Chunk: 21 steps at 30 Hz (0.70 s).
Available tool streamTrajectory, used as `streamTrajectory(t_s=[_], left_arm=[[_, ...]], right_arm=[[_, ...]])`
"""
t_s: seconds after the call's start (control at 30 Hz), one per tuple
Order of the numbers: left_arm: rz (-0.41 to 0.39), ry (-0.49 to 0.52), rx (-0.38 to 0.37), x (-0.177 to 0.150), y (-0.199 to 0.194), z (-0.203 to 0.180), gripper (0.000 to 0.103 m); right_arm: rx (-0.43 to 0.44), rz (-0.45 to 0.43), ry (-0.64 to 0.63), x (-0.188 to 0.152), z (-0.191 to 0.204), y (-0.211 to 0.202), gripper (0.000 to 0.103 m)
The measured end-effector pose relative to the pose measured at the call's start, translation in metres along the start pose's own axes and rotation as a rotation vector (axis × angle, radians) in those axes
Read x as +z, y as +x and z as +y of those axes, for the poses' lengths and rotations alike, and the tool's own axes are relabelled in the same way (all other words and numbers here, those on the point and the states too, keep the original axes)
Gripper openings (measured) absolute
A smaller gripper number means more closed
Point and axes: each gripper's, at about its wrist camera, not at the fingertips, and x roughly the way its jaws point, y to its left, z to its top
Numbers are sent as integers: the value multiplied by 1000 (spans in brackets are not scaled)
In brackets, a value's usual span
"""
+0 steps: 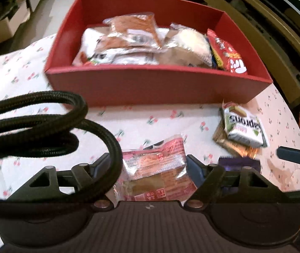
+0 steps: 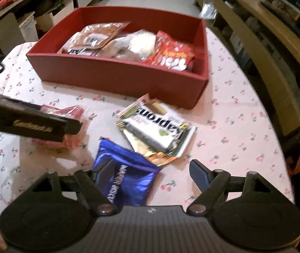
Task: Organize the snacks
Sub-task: 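Move the right tool to the blue wafer biscuit while the left tool reaches the pink packet, then grasp the blue Wafer Biscuit packet with the right tool while the left tool grasps the pink packet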
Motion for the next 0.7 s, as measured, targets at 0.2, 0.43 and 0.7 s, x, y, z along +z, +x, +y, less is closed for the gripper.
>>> streamTrajectory(t_s=[0.2, 0.43, 0.7], left_arm=[[2, 6, -15, -11, -10, 6, 82], [-3, 28, -6, -9, -5, 4, 85], [-8, 36, 6, -10, -5, 3, 88]], right_arm=[[-14, 18, 4, 2, 14, 10, 103], [-27, 12, 62, -2, 7, 4, 103], [-1, -2, 66, 0, 14, 2, 103]])
